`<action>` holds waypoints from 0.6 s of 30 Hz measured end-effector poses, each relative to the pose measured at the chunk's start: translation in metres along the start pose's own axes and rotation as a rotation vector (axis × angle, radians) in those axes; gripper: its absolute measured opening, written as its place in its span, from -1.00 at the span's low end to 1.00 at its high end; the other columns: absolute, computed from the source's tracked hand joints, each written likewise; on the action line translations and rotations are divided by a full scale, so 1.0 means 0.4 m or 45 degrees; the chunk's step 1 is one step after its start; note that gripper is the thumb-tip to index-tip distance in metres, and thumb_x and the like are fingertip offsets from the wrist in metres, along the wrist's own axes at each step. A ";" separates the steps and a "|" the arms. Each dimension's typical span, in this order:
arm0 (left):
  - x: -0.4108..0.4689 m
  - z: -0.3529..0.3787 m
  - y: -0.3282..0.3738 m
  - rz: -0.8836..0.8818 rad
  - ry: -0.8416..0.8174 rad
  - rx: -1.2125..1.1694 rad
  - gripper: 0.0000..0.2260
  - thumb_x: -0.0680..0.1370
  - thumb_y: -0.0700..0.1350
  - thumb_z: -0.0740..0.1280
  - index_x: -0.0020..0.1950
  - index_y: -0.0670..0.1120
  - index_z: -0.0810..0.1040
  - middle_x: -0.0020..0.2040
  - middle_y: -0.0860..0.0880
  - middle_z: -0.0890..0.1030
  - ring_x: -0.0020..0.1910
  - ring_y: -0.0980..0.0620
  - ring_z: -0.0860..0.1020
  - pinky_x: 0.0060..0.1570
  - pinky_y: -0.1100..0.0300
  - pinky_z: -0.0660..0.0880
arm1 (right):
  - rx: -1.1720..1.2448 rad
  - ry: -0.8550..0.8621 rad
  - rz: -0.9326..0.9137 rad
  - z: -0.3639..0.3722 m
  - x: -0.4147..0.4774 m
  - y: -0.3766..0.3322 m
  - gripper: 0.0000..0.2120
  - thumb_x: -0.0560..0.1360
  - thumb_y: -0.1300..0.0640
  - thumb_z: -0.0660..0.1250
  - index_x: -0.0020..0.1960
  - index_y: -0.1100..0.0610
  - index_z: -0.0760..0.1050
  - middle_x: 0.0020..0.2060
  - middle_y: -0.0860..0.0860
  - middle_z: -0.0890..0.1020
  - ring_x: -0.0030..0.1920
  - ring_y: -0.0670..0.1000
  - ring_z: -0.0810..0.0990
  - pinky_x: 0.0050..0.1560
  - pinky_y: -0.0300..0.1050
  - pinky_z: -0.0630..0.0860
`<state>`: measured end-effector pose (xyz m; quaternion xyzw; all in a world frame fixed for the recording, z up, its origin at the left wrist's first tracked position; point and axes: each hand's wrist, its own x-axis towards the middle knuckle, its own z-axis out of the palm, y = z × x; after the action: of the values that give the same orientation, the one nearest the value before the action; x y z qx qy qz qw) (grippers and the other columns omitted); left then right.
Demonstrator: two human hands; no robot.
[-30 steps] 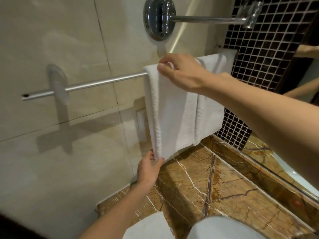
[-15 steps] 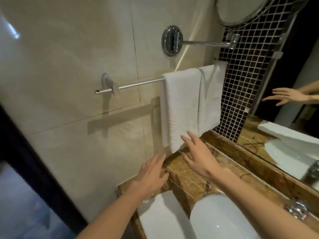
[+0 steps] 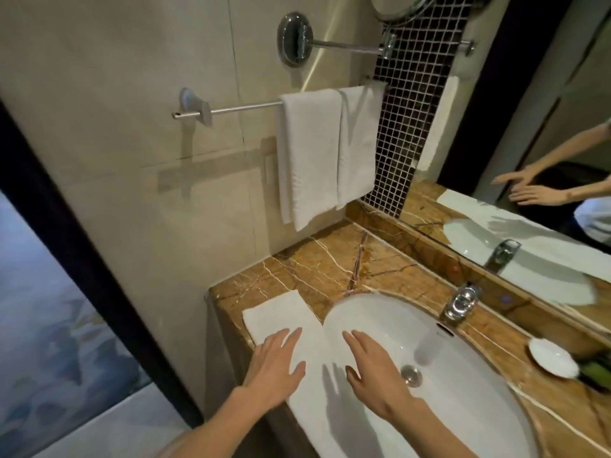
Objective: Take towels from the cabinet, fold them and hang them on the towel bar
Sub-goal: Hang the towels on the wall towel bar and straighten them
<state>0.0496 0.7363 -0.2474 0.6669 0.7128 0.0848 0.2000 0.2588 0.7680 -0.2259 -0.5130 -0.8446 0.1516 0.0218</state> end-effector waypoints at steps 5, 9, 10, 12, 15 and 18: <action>-0.096 0.097 0.047 -0.037 -0.058 -0.013 -0.42 0.59 0.17 0.15 0.54 0.15 -0.01 0.56 0.05 0.06 0.53 0.01 0.07 0.49 0.01 0.07 | 0.026 -0.071 0.017 0.064 -0.104 0.062 -0.44 0.63 0.04 0.09 0.58 0.04 -0.01 0.56 0.03 0.09 0.54 0.05 0.08 0.50 -0.15 -0.01; -0.143 0.161 0.107 -0.102 -0.088 -0.021 -0.42 0.60 0.16 0.14 0.55 0.12 -0.02 0.57 0.03 0.03 0.54 -0.01 0.04 0.49 0.01 0.02 | 0.101 -0.150 0.038 0.121 -0.167 0.121 -0.46 0.64 -0.02 0.06 0.57 0.03 0.01 0.56 0.03 0.09 0.54 0.05 0.10 0.50 -0.14 0.00; -0.157 0.178 0.122 -0.123 -0.092 -0.028 -0.42 0.60 0.15 0.13 0.56 0.10 -0.02 0.57 0.02 0.03 0.54 -0.02 0.03 0.48 0.01 0.01 | 0.118 -0.183 0.041 0.136 -0.179 0.139 -0.47 0.64 -0.02 0.05 0.57 0.04 0.02 0.56 0.04 0.10 0.54 0.06 0.11 0.50 -0.14 0.01; -0.184 0.212 0.151 -0.156 -0.092 -0.031 -0.42 0.60 0.15 0.12 0.56 0.08 -0.01 0.58 -0.01 0.02 0.54 -0.04 0.03 0.48 0.02 0.01 | 0.164 -0.267 0.064 0.158 -0.198 0.171 -0.47 0.64 -0.01 0.07 0.57 0.06 0.05 0.55 0.07 0.13 0.52 0.08 0.15 0.49 -0.11 0.06; -0.216 0.263 0.187 -0.250 -0.112 -0.118 -0.42 0.60 0.16 0.12 0.57 0.06 0.02 0.58 -0.02 0.01 0.54 -0.05 0.02 0.49 0.01 0.01 | 0.290 -0.384 0.111 0.169 -0.216 0.203 -0.44 0.61 0.01 0.13 0.55 0.09 0.07 0.51 0.11 0.21 0.47 0.12 0.24 0.45 -0.04 0.20; -0.247 0.290 0.221 -0.350 -0.124 -0.224 -0.42 0.60 0.16 0.13 0.57 0.05 0.03 0.58 -0.04 -0.01 0.55 -0.07 -0.01 0.50 0.00 0.00 | 0.399 -0.468 0.120 0.172 -0.222 0.215 -0.42 0.59 0.03 0.17 0.54 0.14 0.09 0.47 0.14 0.27 0.45 0.13 0.27 0.44 -0.05 0.22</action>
<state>0.1799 0.6306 -0.3010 0.5463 0.7766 0.0861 0.3018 0.3616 0.7113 -0.3049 -0.5060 -0.7758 0.3722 -0.0600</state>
